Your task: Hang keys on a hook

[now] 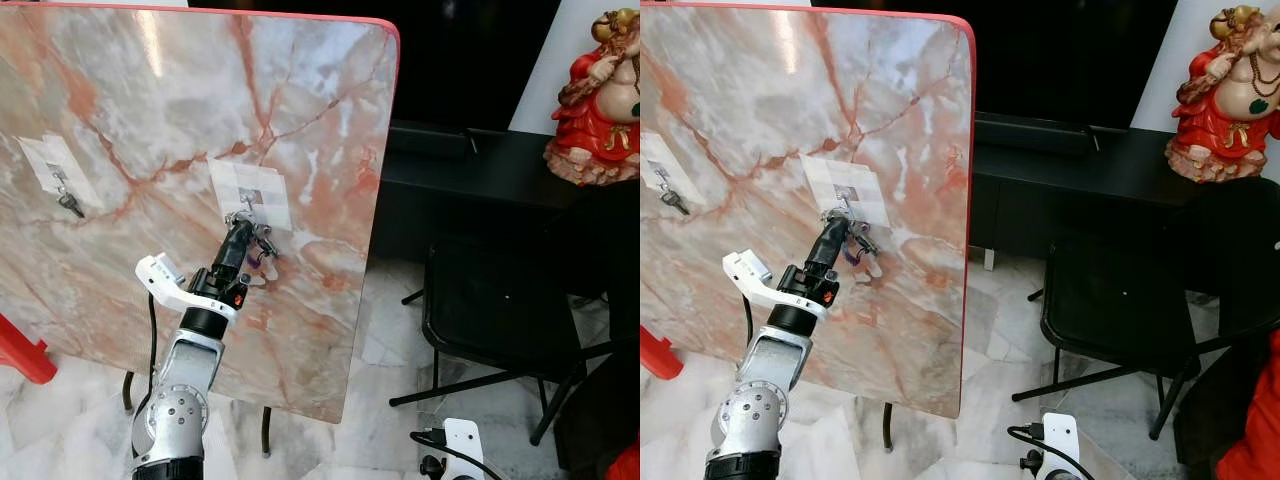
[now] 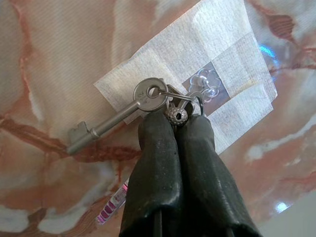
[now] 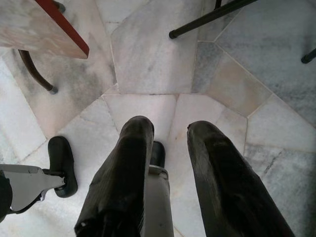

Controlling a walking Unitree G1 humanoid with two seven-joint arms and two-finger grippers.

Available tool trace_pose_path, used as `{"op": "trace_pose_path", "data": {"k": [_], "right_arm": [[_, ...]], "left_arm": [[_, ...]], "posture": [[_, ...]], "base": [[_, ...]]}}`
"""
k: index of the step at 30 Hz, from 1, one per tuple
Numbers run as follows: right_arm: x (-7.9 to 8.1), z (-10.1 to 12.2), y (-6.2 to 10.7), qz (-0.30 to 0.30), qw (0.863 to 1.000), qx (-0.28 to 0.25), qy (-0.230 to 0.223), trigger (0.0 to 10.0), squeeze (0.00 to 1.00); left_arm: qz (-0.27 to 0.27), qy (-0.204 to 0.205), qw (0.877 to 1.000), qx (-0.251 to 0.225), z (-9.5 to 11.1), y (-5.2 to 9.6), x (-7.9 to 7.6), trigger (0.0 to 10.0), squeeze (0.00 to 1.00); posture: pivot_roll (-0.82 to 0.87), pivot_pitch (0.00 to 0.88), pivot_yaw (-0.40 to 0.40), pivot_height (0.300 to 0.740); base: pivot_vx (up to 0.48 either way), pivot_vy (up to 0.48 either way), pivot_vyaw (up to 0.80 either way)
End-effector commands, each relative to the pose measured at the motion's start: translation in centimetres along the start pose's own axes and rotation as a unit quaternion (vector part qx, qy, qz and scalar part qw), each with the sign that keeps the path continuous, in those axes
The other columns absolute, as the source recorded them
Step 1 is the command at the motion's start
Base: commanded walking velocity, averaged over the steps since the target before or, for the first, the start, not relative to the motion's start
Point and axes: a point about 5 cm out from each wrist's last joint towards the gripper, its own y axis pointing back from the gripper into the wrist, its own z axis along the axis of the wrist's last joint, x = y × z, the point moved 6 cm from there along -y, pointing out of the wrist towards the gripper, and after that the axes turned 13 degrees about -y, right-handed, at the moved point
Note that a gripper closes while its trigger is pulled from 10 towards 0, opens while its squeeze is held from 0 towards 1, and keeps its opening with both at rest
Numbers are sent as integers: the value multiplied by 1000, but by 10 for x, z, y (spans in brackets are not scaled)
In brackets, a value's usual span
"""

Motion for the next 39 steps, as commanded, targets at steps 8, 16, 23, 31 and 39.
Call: {"op": "trace_pose_path", "data": {"k": [8,16,23,31,39], "right_arm": [[1,-1,0,-1,1000,5,5,10000,0],[1,0,0,-1,1000,5,5,10000,0],[1,0,0,-1,1000,4,5,10000,0],[2,0,0,-1,1000,3,4,10000,0],[2,0,0,-1,1000,4,4,10000,0]], "left_arm": [[-5,0,1000,1,0,-9,-5,10000,0],[2,-2,1000,5,-2,-12,-5,10000,0],[11,-4,1000,10,-3,-14,-3,10000,0],[21,-10,1000,11,-3,-15,-1,10000,0],[23,-12,1000,18,-5,-16,-2,10000,0]], "posture": [[61,31,-13,740],[62,29,-13,740],[61,28,-13,740],[61,27,-13,740],[61,27,-13,740]], "base": [[0,0,0],[0,0,0],[0,0,0],[0,0,0],[0,0,0]]}}
